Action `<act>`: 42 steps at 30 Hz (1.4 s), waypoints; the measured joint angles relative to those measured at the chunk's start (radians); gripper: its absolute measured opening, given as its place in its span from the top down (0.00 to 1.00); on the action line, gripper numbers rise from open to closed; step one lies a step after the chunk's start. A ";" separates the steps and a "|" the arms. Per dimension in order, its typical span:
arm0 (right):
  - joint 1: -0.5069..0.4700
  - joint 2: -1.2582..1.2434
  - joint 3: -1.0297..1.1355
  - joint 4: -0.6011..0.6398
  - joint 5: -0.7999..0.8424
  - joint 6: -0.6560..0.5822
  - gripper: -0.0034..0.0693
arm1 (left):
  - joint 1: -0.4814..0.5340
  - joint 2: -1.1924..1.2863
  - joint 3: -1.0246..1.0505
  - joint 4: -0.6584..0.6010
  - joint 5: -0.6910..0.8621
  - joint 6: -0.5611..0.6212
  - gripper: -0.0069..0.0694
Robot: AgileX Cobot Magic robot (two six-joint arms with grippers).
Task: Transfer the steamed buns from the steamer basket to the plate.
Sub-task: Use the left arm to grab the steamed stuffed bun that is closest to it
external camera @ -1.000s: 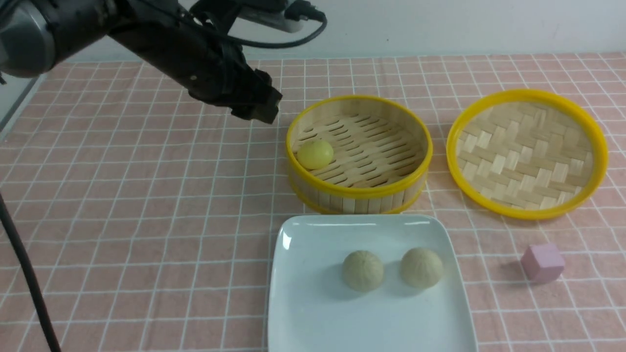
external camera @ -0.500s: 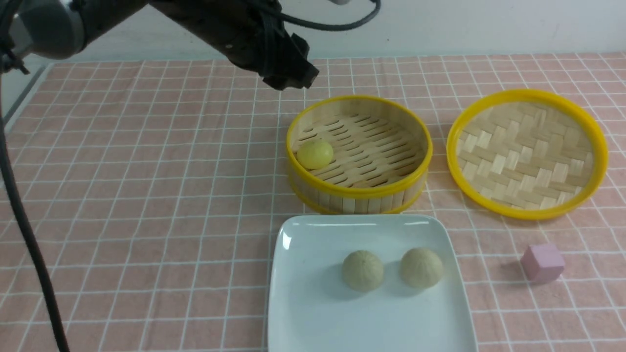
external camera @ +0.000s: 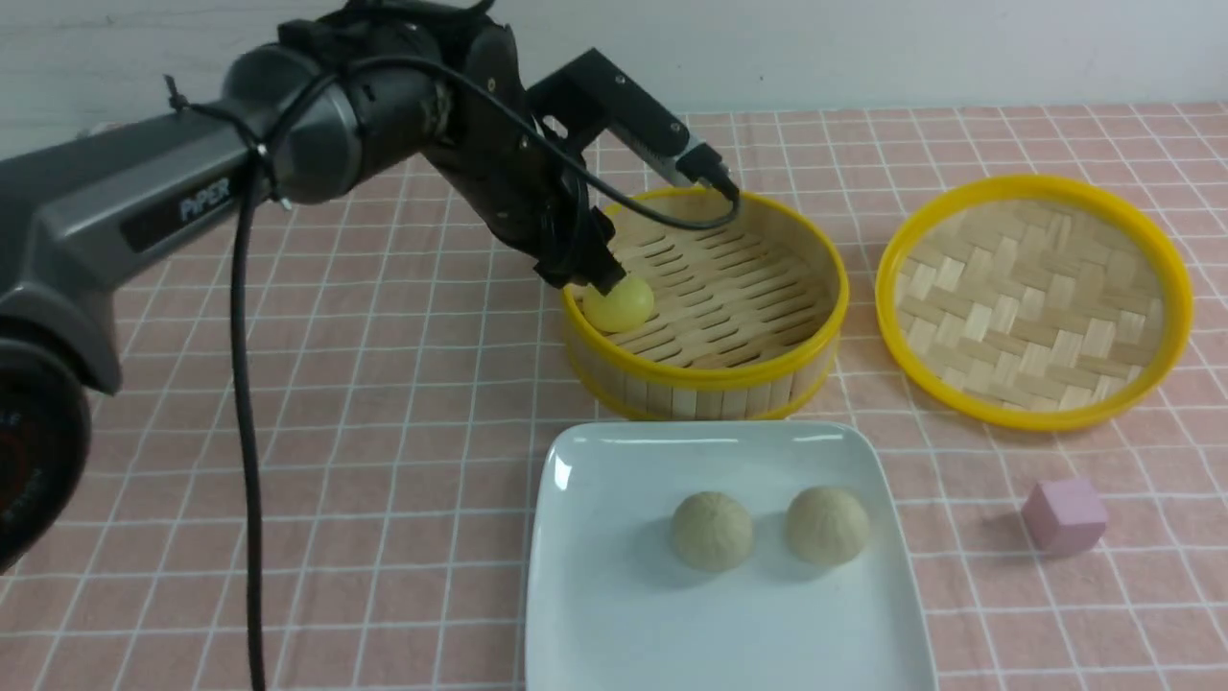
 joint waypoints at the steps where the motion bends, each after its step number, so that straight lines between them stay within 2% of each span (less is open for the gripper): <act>1: 0.000 0.000 0.000 0.000 0.000 0.000 0.29 | 0.000 0.006 0.000 0.000 -0.009 0.002 0.35; 7: 0.000 0.000 0.000 0.000 0.000 0.000 0.29 | -0.022 0.006 0.000 -0.006 -0.054 0.013 0.35; 15: 0.000 0.000 0.000 0.000 0.000 0.000 0.29 | -0.089 0.006 0.000 -0.008 -0.049 0.091 0.35; 23: 0.000 0.000 0.000 0.014 0.016 0.000 0.29 | -0.097 0.006 0.000 0.030 -0.046 0.054 0.35; 42: 0.000 0.000 0.000 0.021 0.023 0.000 0.29 | -0.097 0.098 0.000 0.132 -0.101 0.049 0.35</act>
